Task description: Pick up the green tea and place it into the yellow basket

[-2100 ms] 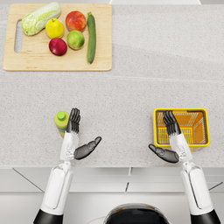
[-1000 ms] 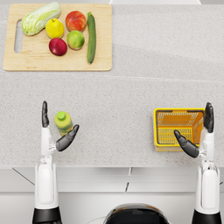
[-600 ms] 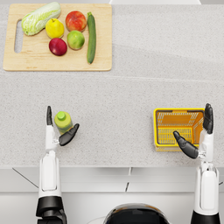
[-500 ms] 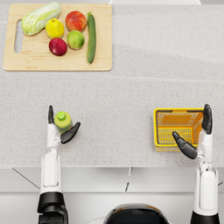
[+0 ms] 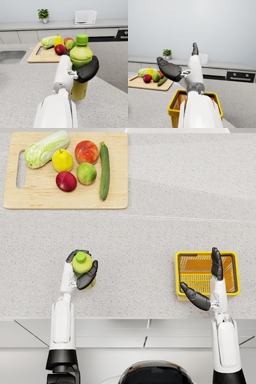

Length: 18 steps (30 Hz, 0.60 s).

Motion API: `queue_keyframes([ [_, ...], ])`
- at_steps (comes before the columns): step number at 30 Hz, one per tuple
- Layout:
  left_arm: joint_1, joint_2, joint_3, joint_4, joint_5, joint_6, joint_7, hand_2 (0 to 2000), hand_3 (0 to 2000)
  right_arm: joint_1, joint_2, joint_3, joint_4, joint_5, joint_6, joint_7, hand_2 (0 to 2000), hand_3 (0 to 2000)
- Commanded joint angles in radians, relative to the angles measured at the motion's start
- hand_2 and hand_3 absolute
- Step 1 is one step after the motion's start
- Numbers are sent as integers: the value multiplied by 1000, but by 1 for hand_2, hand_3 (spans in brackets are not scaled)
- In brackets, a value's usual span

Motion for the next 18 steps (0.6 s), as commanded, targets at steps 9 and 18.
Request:
queue_keyframes([
  [9,205,144,269,-343,0,3,-3,2000,2000,143,-110,255,-127,166,0,0,0,0],
  [18,198,176,463,-319,1,-20,-2,2000,2000,306,-232,309,-268,244,-1,0,0,0],
])
